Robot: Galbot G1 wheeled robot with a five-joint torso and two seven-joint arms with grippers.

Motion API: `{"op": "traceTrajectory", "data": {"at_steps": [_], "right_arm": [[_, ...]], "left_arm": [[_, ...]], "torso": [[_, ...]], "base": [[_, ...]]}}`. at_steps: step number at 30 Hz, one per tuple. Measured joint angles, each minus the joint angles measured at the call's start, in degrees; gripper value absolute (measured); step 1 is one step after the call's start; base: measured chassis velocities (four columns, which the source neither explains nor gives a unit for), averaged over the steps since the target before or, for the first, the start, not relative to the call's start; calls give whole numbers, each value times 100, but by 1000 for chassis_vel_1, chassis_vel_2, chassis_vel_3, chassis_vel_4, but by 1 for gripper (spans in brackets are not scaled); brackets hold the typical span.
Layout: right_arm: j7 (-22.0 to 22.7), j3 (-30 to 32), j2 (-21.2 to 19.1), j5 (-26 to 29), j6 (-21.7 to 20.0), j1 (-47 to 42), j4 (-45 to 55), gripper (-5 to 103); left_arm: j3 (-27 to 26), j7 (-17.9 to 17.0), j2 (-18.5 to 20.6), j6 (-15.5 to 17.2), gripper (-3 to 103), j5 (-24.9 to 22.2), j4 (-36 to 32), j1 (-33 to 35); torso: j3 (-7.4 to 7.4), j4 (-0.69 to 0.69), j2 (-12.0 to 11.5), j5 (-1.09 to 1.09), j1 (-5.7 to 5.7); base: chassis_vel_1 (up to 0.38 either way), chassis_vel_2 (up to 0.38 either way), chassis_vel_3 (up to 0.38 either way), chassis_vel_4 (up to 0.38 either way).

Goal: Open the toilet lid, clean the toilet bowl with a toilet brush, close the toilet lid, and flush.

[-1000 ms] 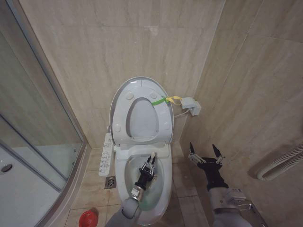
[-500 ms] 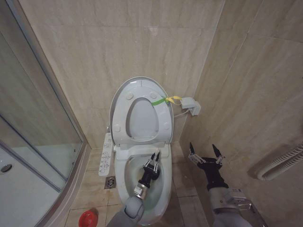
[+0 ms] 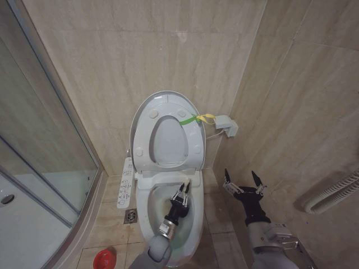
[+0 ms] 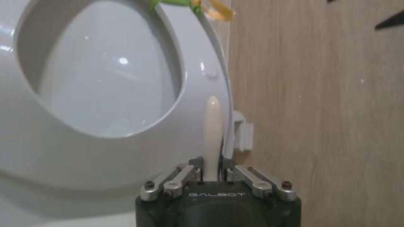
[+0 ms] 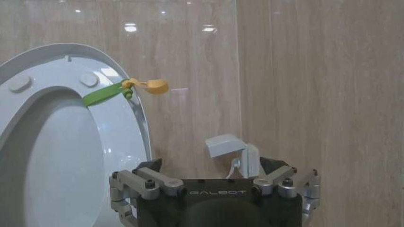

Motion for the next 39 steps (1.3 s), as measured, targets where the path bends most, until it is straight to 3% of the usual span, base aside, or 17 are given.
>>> {"op": "traceTrajectory", "data": {"at_steps": [4,11,21,31,39], "right_arm": [[-1,0,0,0,0,0,0,100],[-2,0,0,0,0,0,0,100],[0,0,0,0,0,-1,0,100],[0,0,0,0,0,0,0,100],[0,0,0,0,0,-1,0,100]], "left_arm": [[20,4,-40,-13,18,32,85,0],[-303,71,-106,-306,18,326,921,-191],[-137,70,-34,-190,18,-30,125,-138],[-299,145,-55,-222,18,31,745,-278],[-218,96,-14,-106,18,54,284,-215]], "torso": [[0,0,0,0,0],[0,2,0,0,0],[0,0,0,-2,0],[0,1,0,-1,0],[0,1,0,-1,0]], "base": [[0,0,0,0],[0,0,0,0],[0,0,0,0],[0,0,0,0],[0,0,0,0]]}}
